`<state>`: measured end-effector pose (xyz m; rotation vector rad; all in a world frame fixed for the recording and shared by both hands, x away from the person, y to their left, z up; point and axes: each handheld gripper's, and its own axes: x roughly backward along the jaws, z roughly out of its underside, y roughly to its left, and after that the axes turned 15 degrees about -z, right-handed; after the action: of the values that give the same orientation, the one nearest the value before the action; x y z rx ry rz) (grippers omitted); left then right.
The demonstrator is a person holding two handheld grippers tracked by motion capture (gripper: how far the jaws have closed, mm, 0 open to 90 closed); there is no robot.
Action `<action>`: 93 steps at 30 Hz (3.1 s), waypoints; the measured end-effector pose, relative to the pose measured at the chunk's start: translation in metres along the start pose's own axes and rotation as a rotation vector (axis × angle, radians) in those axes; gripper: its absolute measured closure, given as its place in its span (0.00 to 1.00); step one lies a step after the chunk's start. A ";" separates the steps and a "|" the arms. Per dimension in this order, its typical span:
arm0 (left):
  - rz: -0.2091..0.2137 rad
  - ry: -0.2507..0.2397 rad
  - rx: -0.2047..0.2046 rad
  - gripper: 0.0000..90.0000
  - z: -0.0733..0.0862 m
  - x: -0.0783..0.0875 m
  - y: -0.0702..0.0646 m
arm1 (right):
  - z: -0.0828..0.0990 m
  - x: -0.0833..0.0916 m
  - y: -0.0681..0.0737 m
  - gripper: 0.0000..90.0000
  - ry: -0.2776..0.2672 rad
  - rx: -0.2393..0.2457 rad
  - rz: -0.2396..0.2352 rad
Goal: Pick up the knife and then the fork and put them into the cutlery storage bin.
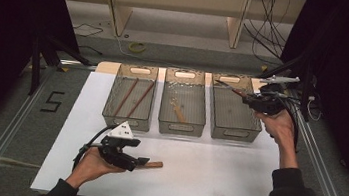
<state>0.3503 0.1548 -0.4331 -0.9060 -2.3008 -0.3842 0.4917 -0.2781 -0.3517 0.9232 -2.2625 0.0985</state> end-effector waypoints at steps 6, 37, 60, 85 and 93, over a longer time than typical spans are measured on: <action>0.002 -0.038 0.036 0.27 0.008 0.000 0.004 | 0.005 -0.016 -0.004 0.83 0.020 -0.026 0.019; -0.036 0.003 0.044 0.25 0.015 -0.003 0.015 | 0.014 -0.020 0.015 0.47 -0.005 -0.031 -0.099; -0.051 0.172 -0.055 0.26 0.002 -0.007 0.021 | 0.073 0.003 0.102 0.36 -0.037 0.107 -0.304; -0.059 0.332 -0.203 0.34 -0.003 -0.027 0.016 | 0.094 -0.010 0.124 0.35 0.015 0.129 -0.372; -0.024 0.375 -0.240 0.42 0.002 -0.032 0.010 | 0.096 -0.013 0.125 0.35 0.029 0.128 -0.376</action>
<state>0.3746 0.1466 -0.4550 -0.8378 -1.9490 -0.7844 0.3635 -0.2065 -0.4117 1.3895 -2.0357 0.0886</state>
